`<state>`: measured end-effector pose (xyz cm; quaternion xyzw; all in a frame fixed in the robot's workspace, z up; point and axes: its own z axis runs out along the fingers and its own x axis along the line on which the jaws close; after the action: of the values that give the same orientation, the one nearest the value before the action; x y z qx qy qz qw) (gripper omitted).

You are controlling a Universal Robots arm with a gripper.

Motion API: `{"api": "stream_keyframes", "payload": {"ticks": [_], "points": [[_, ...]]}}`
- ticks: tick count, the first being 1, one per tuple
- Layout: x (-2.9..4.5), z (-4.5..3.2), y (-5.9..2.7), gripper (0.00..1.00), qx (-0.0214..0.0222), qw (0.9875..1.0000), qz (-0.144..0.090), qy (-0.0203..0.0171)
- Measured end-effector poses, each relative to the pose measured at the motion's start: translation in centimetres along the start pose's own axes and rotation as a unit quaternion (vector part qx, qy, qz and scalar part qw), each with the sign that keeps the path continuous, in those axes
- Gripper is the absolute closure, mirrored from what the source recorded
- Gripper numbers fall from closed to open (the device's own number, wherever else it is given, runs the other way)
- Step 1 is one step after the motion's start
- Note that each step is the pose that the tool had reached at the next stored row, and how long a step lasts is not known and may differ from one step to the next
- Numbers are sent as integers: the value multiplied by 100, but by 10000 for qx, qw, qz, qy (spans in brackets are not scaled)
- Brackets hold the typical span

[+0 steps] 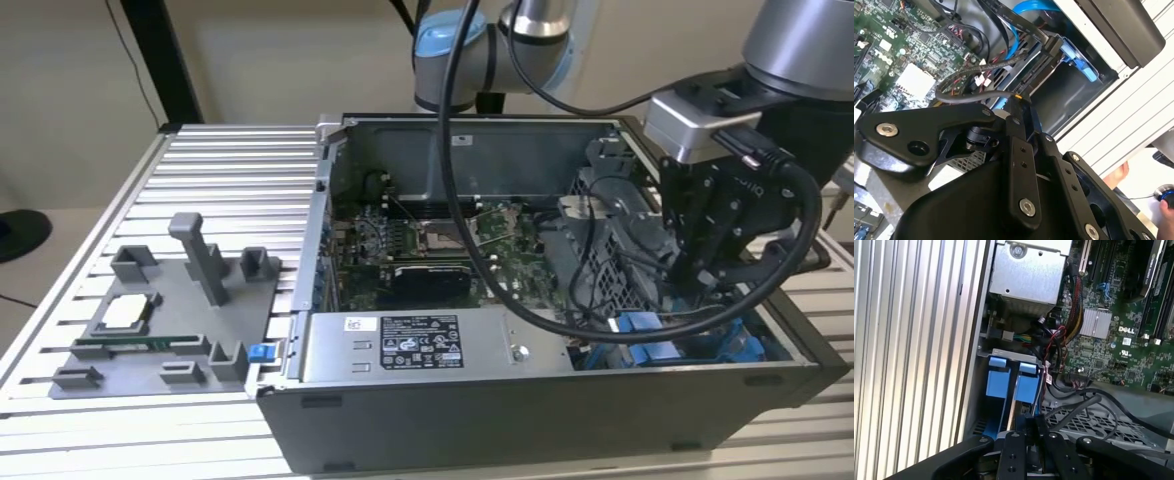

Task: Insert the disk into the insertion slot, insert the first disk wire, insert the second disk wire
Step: 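Insert the first disk wire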

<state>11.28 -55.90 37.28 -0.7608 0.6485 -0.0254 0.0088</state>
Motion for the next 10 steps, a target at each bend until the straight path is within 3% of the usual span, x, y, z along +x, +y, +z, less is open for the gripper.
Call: {"api": "stream_keyframes", "payload": {"ticks": [10], "points": [[22,25,-11,100,-18,10000,0,-2]]}}
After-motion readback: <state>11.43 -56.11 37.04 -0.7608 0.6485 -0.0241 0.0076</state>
